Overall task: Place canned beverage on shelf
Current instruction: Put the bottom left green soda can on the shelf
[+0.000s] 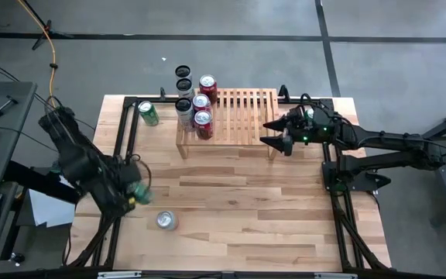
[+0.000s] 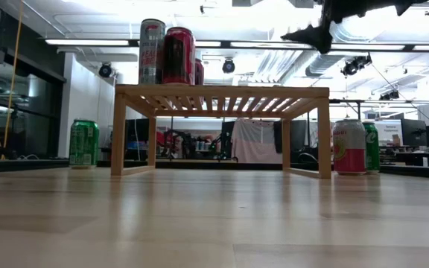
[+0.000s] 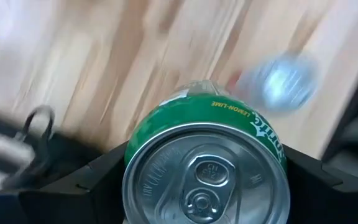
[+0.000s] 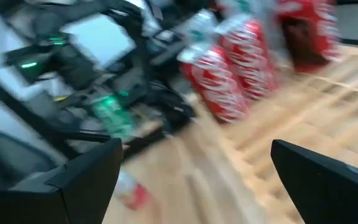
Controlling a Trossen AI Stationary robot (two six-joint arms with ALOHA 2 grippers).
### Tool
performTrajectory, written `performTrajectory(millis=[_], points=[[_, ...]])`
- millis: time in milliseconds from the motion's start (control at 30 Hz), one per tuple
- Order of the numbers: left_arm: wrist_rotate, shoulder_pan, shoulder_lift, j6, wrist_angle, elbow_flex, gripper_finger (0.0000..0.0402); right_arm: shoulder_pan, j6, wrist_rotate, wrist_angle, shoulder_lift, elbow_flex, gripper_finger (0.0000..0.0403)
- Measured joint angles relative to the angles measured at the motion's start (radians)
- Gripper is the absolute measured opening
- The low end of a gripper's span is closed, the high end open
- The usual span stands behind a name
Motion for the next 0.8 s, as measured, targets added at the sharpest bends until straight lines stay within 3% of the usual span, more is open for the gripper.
performTrajectory(millis=[100, 200, 367, 567, 800], points=[[-0.095, 0.067, -0.026, 0.026, 0.071, 0.076, 0.0290, 0.028, 0.034, -0.044, 0.133, 0.016, 0.000, 0.0396], [-0.107, 0.158, -0.024, 0.132, 0.167, 0.141, 0.0290, 0.071, 0.052, -0.048, 0.324, 0.047, 0.001, 0.0396], [-0.035, 0.330, 0.056, 0.280, 0.247, 0.251, 0.0290, 0.164, 0.001, -0.035, 0.696, 0.142, 0.001, 0.0396], [0.109, 0.488, 0.214, 0.443, 0.250, 0.434, 0.0290, 0.284, -0.025, 0.167, 1.075, 0.282, 0.004, 0.0396], [0.205, 0.602, 0.370, 0.632, 0.242, 0.631, 0.0290, 0.352, -0.027, 0.183, 1.129, 0.412, 0.073, 0.0396]])
